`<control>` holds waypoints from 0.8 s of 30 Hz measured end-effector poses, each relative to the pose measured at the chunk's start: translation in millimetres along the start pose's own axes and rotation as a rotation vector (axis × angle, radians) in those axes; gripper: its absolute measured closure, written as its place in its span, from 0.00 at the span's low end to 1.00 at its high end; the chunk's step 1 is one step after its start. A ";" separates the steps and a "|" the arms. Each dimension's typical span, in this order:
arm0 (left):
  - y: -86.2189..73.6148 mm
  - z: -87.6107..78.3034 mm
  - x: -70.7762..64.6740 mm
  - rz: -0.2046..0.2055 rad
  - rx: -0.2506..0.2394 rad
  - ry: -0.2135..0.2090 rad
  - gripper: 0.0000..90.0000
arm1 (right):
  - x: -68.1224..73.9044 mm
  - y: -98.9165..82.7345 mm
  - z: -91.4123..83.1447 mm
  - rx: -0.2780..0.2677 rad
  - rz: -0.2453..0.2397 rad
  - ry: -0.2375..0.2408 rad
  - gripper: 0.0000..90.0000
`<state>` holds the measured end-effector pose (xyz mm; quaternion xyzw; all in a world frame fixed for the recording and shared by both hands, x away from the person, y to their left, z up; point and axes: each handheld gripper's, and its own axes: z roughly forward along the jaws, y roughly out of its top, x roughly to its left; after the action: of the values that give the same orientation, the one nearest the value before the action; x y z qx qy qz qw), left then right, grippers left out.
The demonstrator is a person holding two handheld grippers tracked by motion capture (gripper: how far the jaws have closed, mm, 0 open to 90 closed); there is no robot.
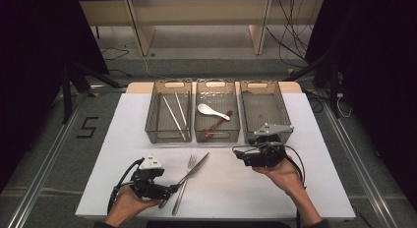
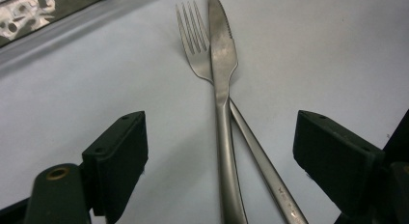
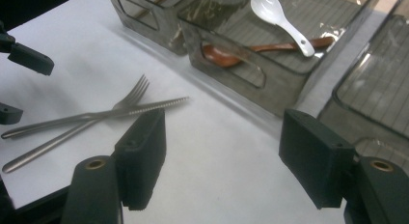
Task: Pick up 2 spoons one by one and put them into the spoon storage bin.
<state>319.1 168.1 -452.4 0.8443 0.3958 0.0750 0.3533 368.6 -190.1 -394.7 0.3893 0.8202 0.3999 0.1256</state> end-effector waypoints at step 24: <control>15.2 13.3 -7.5 0.035 0.189 0.033 0.29 | -2.8 -54.9 -12.7 -0.035 0.073 0.009 0.37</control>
<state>328.8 148.9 -451.2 0.8793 0.3922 0.0575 0.2640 334.4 -219.9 -428.2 0.4148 0.7988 0.4205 0.1139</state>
